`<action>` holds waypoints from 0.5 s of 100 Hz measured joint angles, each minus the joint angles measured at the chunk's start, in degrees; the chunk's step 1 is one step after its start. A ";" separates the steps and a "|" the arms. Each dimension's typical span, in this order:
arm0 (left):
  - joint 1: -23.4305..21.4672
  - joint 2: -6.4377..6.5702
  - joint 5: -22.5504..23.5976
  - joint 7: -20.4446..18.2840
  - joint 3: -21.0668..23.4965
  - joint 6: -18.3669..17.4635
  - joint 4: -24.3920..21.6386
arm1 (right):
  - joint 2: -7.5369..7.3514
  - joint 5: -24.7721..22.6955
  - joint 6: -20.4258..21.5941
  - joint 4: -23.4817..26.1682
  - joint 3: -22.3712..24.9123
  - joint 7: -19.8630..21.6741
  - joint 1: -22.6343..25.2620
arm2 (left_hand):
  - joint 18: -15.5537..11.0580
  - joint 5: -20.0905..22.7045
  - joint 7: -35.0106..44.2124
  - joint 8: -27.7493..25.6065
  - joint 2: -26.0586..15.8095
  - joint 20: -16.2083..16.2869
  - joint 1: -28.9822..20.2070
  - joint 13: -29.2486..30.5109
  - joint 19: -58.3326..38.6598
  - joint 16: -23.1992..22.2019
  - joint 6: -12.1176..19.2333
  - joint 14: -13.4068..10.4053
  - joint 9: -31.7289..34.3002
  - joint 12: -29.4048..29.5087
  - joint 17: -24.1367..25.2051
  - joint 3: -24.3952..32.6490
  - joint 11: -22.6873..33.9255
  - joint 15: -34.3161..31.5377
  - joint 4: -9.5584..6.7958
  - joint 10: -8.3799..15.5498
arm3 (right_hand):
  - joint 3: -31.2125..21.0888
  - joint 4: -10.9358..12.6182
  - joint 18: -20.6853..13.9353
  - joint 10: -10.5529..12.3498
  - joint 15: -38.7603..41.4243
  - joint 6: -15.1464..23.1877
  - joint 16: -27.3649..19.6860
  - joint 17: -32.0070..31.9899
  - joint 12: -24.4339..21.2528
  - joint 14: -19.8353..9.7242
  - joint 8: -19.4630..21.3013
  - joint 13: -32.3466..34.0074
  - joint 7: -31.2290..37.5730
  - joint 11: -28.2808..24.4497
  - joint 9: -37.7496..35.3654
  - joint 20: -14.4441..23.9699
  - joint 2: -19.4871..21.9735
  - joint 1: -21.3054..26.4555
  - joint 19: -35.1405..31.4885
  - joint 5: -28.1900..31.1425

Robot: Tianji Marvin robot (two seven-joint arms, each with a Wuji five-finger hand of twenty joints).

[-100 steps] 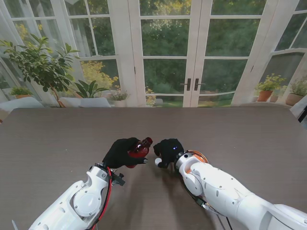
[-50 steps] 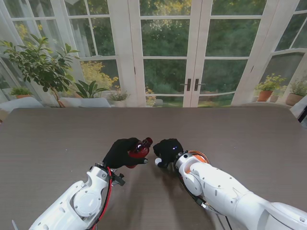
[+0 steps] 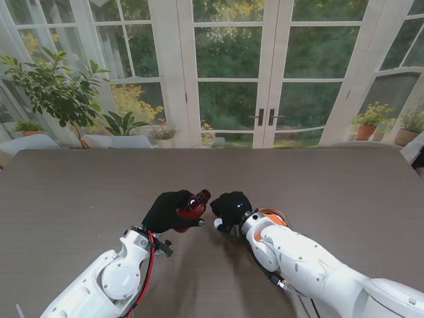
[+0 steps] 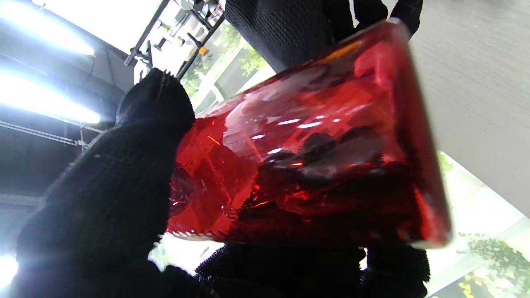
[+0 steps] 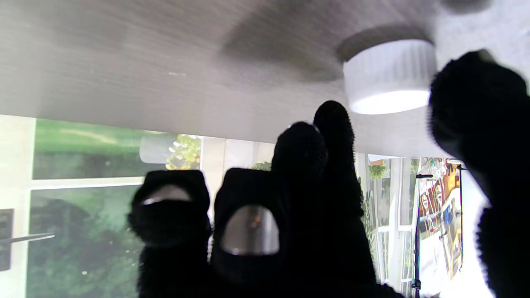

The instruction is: Collect the cotton balls from the tray into a sample bottle

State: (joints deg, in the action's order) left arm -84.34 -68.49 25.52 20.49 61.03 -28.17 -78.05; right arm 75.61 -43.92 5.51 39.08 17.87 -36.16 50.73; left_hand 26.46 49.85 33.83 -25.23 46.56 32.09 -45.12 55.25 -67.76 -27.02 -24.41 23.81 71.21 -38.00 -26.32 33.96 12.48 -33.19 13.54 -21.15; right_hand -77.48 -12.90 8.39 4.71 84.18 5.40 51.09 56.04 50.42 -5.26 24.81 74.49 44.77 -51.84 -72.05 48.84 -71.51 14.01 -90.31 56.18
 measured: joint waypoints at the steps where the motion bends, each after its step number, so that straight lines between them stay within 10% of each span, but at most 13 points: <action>1: 0.00 0.00 -0.02 0.00 0.00 0.00 0.00 | -0.03 -0.03 -0.03 0.06 0.05 0.07 0.02 | 0.00 0.00 0.00 0.00 0.00 0.00 0.00 0.00 0.00 0.00 0.00 0.00 0.00 0.00 0.00 0.00 0.00 0.00 0.00 0.00 | 0.00 0.00 0.00 0.00 0.00 0.00 0.00 0.05 0.00 0.00 0.00 0.00 0.00 0.00 0.00 0.00 0.00 0.00 0.00 0.00; 50: -0.01 -0.02 -0.43 -0.04 -0.01 0.00 -0.02 | -1.48 -1.89 -2.09 3.15 0.32 2.26 0.61 | 0.00 0.00 0.00 -0.02 0.00 0.00 0.00 0.00 0.00 0.00 0.00 0.00 0.00 0.00 0.00 0.00 0.00 0.00 0.00 0.00 | 0.00 0.00 0.01 0.04 0.01 0.01 0.00 0.22 0.27 0.01 0.00 0.00 -0.20 0.00 0.01 0.00 0.00 0.00 -0.02 -0.07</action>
State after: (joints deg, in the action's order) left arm -84.35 -68.51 25.08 20.45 61.02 -28.17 -78.08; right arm 74.13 -45.80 3.41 42.23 18.19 -33.90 51.34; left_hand 26.46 49.85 33.83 -25.25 46.56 32.09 -45.12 55.25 -67.76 -27.02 -24.41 23.81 71.21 -38.00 -26.32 33.96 12.48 -33.19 13.54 -21.15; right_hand -77.48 -12.90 8.39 4.75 84.19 5.41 51.09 56.26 50.69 -5.26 24.81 74.49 44.57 -51.84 -72.03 48.84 -71.51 14.01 -90.33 56.11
